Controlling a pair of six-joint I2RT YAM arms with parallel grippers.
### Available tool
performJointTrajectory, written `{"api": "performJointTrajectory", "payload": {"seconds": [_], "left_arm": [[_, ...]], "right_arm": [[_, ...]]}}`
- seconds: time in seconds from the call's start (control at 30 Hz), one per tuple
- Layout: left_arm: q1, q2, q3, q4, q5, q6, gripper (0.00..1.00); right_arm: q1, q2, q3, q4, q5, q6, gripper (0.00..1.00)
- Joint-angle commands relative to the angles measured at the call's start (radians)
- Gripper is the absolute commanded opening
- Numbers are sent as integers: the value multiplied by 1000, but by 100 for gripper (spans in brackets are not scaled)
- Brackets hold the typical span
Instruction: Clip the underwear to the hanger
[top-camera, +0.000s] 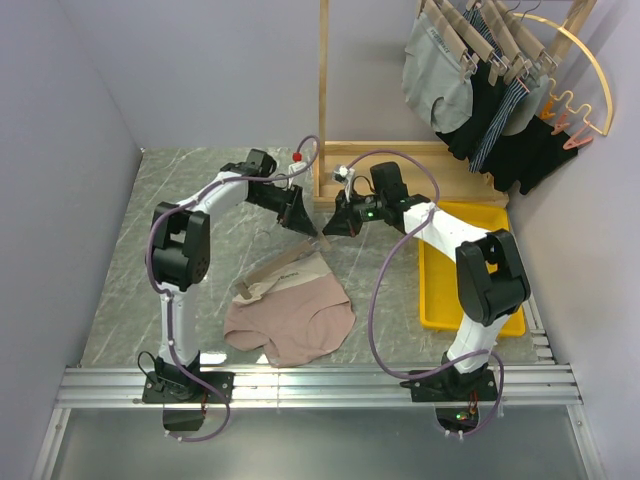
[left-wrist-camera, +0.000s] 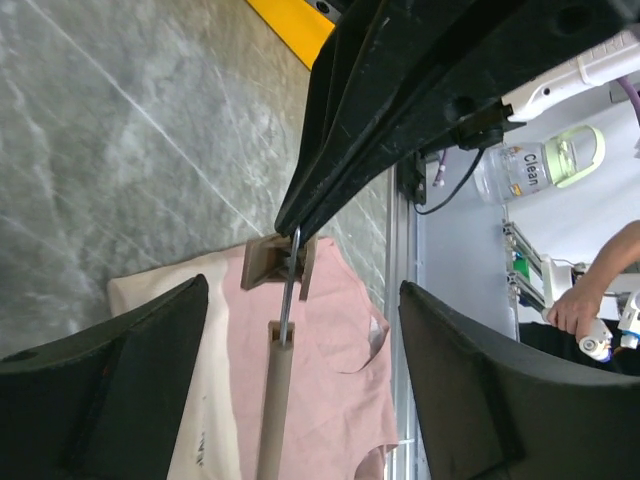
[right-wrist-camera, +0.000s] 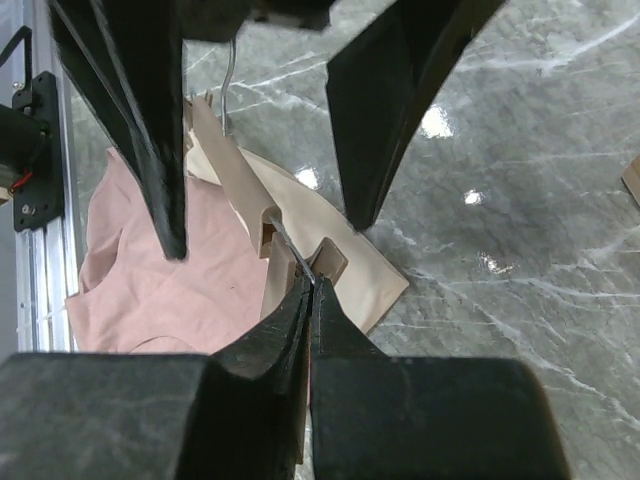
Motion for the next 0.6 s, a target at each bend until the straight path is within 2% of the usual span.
{"api": "performJointTrajectory", "payload": {"seconds": [0.0, 0.27, 0.37, 0.5, 0.57], "left_arm": [[-26, -5, 15, 5, 24, 27, 79], [-34, 1, 17, 55, 16, -29, 64], [-38, 6, 15, 55, 17, -29, 62], [-44, 12, 18, 33, 17, -7, 53], [-43, 16, 24, 9, 19, 5, 51]], "right_arm": [[10, -56, 4, 23, 4, -21, 0], [19, -59, 9, 20, 2, -18, 0], [20, -59, 9, 20, 1, -15, 0], [20, -59, 6, 23, 2, -12, 0], [20, -59, 6, 24, 2, -12, 0]]}}
